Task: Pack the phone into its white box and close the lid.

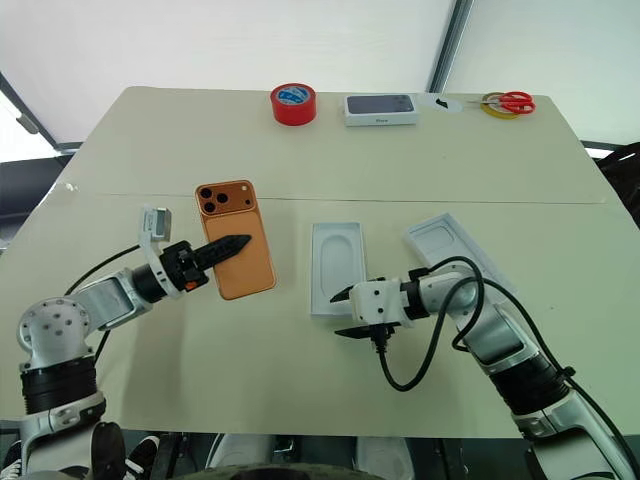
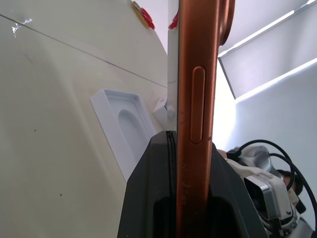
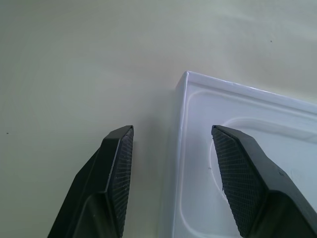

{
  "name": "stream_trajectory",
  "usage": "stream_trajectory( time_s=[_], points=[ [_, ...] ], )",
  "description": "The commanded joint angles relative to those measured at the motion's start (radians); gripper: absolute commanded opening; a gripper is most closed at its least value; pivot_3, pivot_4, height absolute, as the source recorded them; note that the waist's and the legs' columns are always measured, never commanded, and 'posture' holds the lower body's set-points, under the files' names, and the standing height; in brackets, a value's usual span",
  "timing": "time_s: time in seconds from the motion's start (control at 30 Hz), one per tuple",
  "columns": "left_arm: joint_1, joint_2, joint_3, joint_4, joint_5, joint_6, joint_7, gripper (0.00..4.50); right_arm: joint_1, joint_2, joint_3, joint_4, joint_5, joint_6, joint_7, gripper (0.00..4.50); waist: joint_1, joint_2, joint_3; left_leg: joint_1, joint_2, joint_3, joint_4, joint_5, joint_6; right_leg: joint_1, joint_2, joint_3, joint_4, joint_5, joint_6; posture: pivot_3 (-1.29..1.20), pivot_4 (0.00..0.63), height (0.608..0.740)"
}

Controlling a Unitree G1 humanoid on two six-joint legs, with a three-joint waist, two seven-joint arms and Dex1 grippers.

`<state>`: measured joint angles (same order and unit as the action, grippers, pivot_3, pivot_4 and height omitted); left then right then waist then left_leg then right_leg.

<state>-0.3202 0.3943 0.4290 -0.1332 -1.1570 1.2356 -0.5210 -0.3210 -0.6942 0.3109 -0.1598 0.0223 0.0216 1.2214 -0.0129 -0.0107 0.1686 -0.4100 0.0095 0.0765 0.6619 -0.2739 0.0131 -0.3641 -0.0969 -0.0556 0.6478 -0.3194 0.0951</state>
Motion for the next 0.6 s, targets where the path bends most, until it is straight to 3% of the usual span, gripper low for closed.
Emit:
stream_trajectory(
  time_s=[0.03, 0.1, 0.13, 0.33, 0.6],
  points=[
    [-0.015, 0.004, 0.007, -0.024, -0.057, -0.006, 0.017, 0.00, -0.005, -0.005, 0.001, -0.015, 0.012, 0.015, -0.001, 1.22, 0.001, 0.000, 0.000, 0.000, 0.000, 0.000, 0.000, 0.000, 0.000, 0.000, 0.000, 0.000, 0.000, 0.000, 0.000, 0.00, 0.150, 0.730],
    [-0.014, 0.007, -0.001, -0.030, -0.060, -0.012, 0.027, 0.00, -0.006, -0.001, -0.003, -0.028, 0.023, 0.038, -0.002, 0.17, 0.001, 0.000, 0.000, 0.000, 0.000, 0.000, 0.000, 0.000, 0.000, 0.000, 0.000, 0.000, 0.000, 0.000, 0.000, 0.00, 0.150, 0.730],
    [-0.015, 0.007, -0.003, -0.028, -0.064, -0.010, 0.035, 0.00, -0.006, 0.000, -0.002, -0.032, 0.023, 0.044, -0.003, 0.08, 0.001, 0.000, 0.000, 0.000, 0.000, 0.000, 0.001, 0.000, 0.000, 0.001, 0.000, 0.000, 0.000, 0.000, 0.000, 0.00, 0.150, 0.730],
    [-0.050, -0.003, -0.020, -0.006, -0.066, -0.029, 0.072, 0.00, -0.027, 0.053, 0.000, -0.111, 0.055, 0.215, -0.054, 0.08, 0.001, 0.000, 0.000, 0.000, 0.000, 0.000, 0.001, 0.000, 0.000, 0.001, 0.000, 0.000, 0.000, 0.000, 0.000, 0.00, 0.150, 0.730],
    [-0.118, -0.059, -0.078, 0.068, -0.055, -0.004, 0.128, 0.00, -0.089, 0.111, 0.049, -0.152, -0.031, 0.394, -0.188, 0.08, 0.001, -0.001, 0.001, 0.000, 0.000, 0.000, 0.002, 0.000, 0.000, 0.001, 0.001, -0.001, 0.000, 0.000, 0.000, 0.00, 0.150, 0.730]
  ],
)
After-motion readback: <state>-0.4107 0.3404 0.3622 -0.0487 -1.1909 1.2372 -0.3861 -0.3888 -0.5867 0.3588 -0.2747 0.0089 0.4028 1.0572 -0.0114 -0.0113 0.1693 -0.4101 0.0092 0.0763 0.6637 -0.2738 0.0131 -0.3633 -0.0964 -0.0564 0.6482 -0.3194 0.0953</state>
